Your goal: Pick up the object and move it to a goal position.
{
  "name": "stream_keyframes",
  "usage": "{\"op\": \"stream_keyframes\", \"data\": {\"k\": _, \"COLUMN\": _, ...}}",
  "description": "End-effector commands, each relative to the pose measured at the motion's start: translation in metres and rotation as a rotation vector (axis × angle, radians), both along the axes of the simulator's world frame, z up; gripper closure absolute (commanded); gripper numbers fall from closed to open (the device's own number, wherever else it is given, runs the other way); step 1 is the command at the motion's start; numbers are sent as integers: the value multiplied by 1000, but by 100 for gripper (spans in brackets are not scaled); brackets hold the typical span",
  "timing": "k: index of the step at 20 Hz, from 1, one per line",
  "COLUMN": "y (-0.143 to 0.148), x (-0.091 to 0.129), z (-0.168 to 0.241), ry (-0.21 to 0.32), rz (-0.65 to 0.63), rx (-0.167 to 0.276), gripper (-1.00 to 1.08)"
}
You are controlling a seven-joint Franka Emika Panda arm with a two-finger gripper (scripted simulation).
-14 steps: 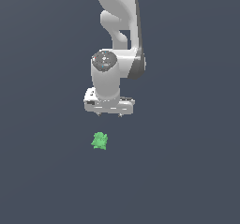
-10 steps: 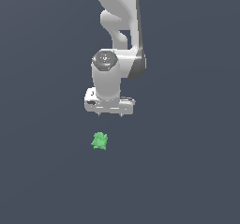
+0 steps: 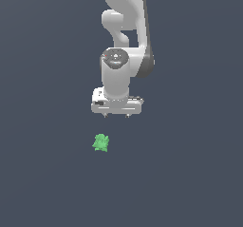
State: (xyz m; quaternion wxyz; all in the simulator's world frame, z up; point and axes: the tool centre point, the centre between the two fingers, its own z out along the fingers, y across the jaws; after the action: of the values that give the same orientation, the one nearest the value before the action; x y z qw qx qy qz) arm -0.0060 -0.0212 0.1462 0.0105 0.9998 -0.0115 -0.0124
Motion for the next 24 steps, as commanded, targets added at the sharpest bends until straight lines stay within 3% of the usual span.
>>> {"op": "stream_keyframes", "data": {"k": 1, "y": -2, "x": 2, "z": -1, "ry": 0, "rz": -2, "rx": 0, "gripper": -92}}
{"op": "stream_keyframes", "data": {"k": 24, "y": -69, "x": 76, "z": -50, "ry": -23, "rz": -59, "rx": 19, "gripper": -92}}
